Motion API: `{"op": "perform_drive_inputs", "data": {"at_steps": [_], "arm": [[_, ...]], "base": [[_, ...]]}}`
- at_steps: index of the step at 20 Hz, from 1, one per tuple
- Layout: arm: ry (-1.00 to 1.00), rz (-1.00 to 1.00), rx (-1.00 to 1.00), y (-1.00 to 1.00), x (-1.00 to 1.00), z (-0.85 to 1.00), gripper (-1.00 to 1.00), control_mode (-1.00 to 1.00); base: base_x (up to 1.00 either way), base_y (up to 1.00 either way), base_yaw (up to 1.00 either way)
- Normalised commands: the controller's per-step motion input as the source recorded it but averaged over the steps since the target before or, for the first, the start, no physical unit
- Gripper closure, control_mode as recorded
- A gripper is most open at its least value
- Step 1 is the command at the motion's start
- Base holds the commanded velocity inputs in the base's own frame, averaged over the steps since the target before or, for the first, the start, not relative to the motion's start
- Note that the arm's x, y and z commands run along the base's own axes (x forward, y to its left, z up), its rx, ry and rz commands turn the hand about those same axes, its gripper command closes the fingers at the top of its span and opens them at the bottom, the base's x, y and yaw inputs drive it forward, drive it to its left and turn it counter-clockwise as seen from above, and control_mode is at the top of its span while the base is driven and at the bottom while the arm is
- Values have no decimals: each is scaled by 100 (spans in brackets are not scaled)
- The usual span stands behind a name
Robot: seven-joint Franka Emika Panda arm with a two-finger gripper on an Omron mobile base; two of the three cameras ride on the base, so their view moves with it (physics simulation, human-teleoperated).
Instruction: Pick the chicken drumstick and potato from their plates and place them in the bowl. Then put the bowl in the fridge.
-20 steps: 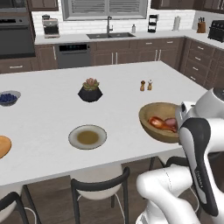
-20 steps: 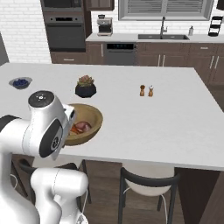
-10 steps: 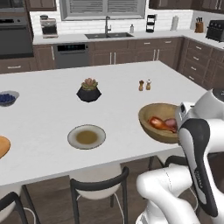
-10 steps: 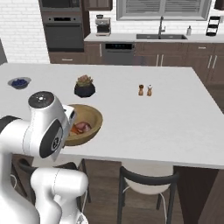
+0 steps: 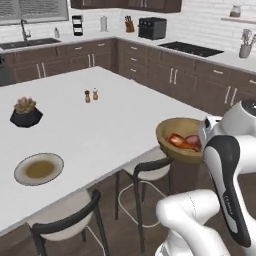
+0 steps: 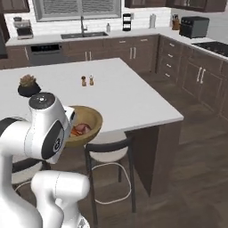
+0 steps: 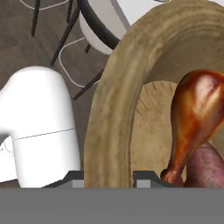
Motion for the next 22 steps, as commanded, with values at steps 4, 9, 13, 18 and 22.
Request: {"op": "perform_drive_inputs", "data": {"at_steps": [4, 9, 13, 18, 22], "arm": [[0, 0, 0, 0, 0, 0, 100, 100], [0, 0, 0, 0, 0, 0, 100, 100], [0, 0, 0, 0, 0, 0, 100, 100], [0, 0, 0, 0, 0, 0, 100, 100], [0, 0, 0, 0, 0, 0, 100, 100]], "base": [[10, -15, -89], [20, -9, -89], [58, -11, -76], [96, -22, -52], [100, -6, -12]]}}
